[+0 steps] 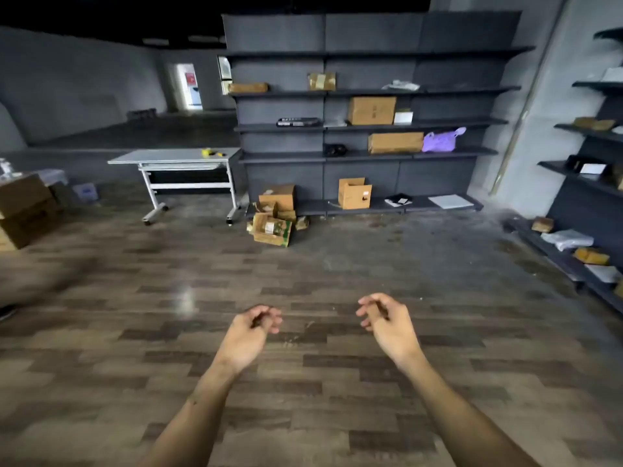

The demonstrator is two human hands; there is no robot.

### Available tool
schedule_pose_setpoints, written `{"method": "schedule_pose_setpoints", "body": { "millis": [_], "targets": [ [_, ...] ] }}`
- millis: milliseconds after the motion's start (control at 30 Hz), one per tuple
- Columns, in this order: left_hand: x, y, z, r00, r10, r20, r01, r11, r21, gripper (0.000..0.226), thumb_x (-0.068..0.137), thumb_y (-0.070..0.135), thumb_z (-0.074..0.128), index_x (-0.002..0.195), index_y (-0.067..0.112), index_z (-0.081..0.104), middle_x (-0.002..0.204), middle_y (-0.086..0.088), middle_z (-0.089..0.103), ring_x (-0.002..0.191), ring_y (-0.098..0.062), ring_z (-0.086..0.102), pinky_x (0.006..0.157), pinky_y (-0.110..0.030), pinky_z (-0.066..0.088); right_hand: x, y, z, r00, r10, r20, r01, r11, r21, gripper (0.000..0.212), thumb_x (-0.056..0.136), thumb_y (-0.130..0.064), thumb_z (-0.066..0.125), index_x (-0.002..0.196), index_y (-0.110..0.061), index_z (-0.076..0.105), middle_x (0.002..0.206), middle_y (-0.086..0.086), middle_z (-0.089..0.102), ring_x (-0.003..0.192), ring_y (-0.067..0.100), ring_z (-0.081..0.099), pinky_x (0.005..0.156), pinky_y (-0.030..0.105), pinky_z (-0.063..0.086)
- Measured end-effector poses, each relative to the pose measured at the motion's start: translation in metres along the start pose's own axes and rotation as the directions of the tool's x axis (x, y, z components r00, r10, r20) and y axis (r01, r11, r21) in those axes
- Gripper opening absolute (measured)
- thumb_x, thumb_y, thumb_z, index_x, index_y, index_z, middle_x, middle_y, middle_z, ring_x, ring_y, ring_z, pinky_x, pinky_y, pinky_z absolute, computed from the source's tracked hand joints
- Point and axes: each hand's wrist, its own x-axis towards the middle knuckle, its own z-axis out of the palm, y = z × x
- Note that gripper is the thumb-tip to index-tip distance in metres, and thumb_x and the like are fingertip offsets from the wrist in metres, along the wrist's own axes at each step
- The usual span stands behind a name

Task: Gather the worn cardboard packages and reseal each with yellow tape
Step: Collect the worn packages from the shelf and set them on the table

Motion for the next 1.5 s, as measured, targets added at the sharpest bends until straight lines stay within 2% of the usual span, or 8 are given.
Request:
{"method": "schedule_pose_setpoints", "body": {
  "millis": [200,367,500,800,933,1167,1333,1500],
  "targets": [
    [0.058,0.006,0.026,1.000,0.004,-0.027,-0.004,1.000,0.003,0.028,0.101,-0.003,0.046,0.083,0.009,0.064,0.078,-0.005,0.067,0.057,-0.001,0.063,0.058,-0.010,0.048,0.064,0.016,0.001,0.999,0.039,0.010,-0.039,0.999,0.010,0.023,0.100,0.002,0.047,0.087,-0.009,0.062,0.072,0.005,0.065,0.051,-0.004,0.058,0.052,0.011,0.046],
    [0.104,0.012,0.043,0.997,-0.033,-0.068,0.034,0.999,0.021,0.023,0.101,0.001,0.049,0.088,0.010,0.067,0.079,-0.002,0.071,0.063,-0.009,0.065,0.057,-0.009,0.046,0.119,0.021,-0.003,0.999,0.043,0.024,-0.044,0.998,0.046,0.024,0.099,0.006,0.044,0.086,-0.006,0.060,0.072,0.005,0.064,0.049,-0.004,0.056,0.049,0.011,0.044],
    [0.132,0.017,0.055,0.995,-0.024,-0.098,0.029,0.998,0.053,0.018,0.101,0.001,0.048,0.100,0.000,0.066,0.085,-0.010,0.069,0.058,-0.001,0.065,0.055,-0.009,0.045,0.159,0.027,-0.002,0.998,0.049,0.046,-0.052,0.996,0.071,0.030,0.100,0.005,0.045,0.080,-0.013,0.059,0.069,0.003,0.064,0.048,-0.002,0.054,0.048,0.013,0.043],
    [0.198,0.002,0.059,0.993,-0.078,-0.087,0.085,0.993,0.080,0.021,0.101,0.006,0.048,0.106,0.002,0.068,0.097,-0.011,0.073,0.078,-0.016,0.069,0.059,-0.010,0.048,0.228,0.059,0.022,0.997,0.071,0.038,-0.073,0.996,0.050,0.033,0.098,0.002,0.050,0.077,-0.020,0.060,0.068,0.000,0.066,0.053,0.001,0.059,0.053,0.017,0.048],
    [0.234,-0.015,0.051,0.991,-0.113,-0.066,0.117,0.991,0.066,0.021,0.102,0.012,0.050,0.107,0.006,0.069,0.098,-0.006,0.073,0.084,-0.015,0.071,0.061,-0.010,0.049,0.258,0.075,0.048,0.995,0.092,0.038,-0.093,0.995,0.026,0.033,0.098,0.003,0.050,0.077,-0.019,0.061,0.068,0.000,0.066,0.056,0.006,0.060,0.057,0.025,0.048],
    [0.330,-0.047,0.003,0.983,-0.182,-0.029,0.182,0.983,0.010,0.020,0.103,0.017,0.050,0.107,0.013,0.069,0.103,-0.004,0.073,0.090,-0.016,0.071,0.079,-0.027,0.054,0.329,0.080,0.125,0.989,0.146,0.020,-0.146,0.989,0.016,0.031,0.100,0.000,0.051,0.076,-0.018,0.060,0.068,0.002,0.065,0.050,0.001,0.058,0.049,0.017,0.046],
    [0.398,-0.056,-0.041,0.983,-0.185,-0.015,0.186,0.982,0.027,0.022,0.102,0.013,0.050,0.111,0.002,0.067,0.102,-0.011,0.071,0.084,-0.015,0.067,0.062,-0.010,0.050,0.380,0.076,0.190,0.985,0.174,0.004,-0.174,0.984,0.025,0.028,0.100,-0.001,0.052,0.077,-0.015,0.060,0.068,0.005,0.063,0.049,0.000,0.057,0.050,0.018,0.047],
    [0.461,-0.069,-0.077,0.982,-0.186,0.022,0.183,0.978,0.099,0.021,0.102,0.018,0.050,0.108,0.010,0.068,0.098,-0.004,0.073,0.083,-0.011,0.069,0.064,-0.013,0.050,0.418,0.083,0.238,0.987,0.162,0.015,-0.162,0.987,-0.016,0.026,0.099,-0.006,0.055,0.078,-0.019,0.063,0.069,0.002,0.066,0.052,0.000,0.059,0.051,0.016,0.046]
  ]
}}
